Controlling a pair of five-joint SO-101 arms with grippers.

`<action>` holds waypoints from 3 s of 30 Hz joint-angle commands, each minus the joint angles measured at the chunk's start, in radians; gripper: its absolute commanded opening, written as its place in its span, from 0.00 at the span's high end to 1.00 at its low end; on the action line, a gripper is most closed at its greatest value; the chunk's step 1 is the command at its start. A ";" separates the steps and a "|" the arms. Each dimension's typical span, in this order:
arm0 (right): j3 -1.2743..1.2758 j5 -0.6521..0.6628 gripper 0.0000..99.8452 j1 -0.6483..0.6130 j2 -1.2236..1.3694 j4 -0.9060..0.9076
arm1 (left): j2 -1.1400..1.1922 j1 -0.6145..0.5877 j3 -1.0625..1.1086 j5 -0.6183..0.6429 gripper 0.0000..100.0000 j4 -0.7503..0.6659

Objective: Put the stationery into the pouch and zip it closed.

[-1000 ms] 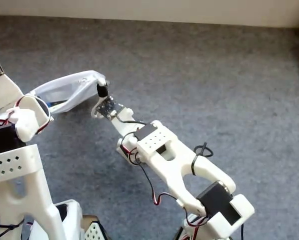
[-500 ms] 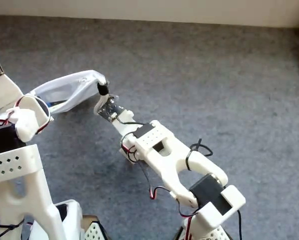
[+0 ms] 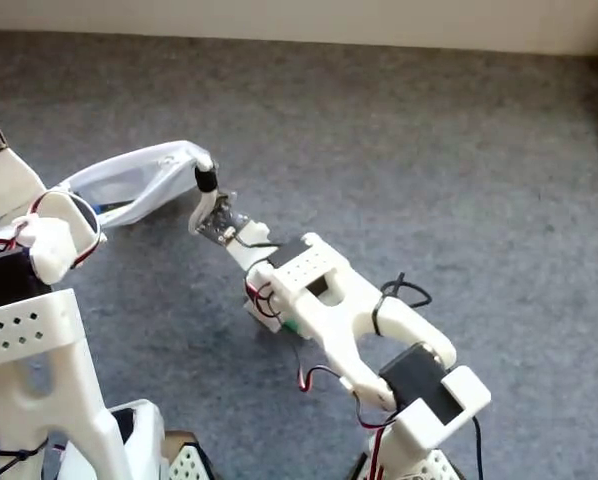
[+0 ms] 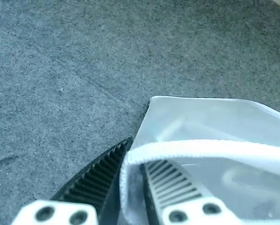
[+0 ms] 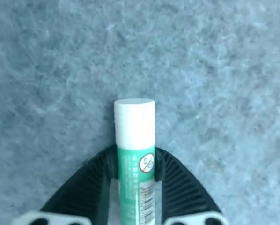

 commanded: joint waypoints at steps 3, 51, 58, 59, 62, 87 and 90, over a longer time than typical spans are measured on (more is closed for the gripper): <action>-0.015 0.008 0.95 -0.016 -0.068 0.120 | -0.019 -0.019 -0.007 0.000 0.99 -0.020; 0.047 0.005 1.00 -0.087 -0.274 0.147 | -0.019 -0.019 -0.007 0.000 0.99 -0.020; 0.168 0.005 1.00 -0.140 -0.473 0.151 | -0.019 -0.008 -0.007 0.000 0.99 -0.020; 0.183 0.005 1.00 -0.145 -0.504 0.151 | -0.019 0.004 -0.004 0.000 0.99 -0.020; 0.222 0.005 1.00 -0.160 -0.591 0.151 | -0.019 0.030 -0.001 0.000 0.99 -0.018; 0.251 -0.236 1.00 -0.163 -0.909 -0.012 | -0.019 0.168 0.012 -0.044 0.99 -0.011; 0.251 -0.262 1.00 -0.163 -0.943 -0.012 | -0.019 0.205 0.013 -0.089 0.99 -0.011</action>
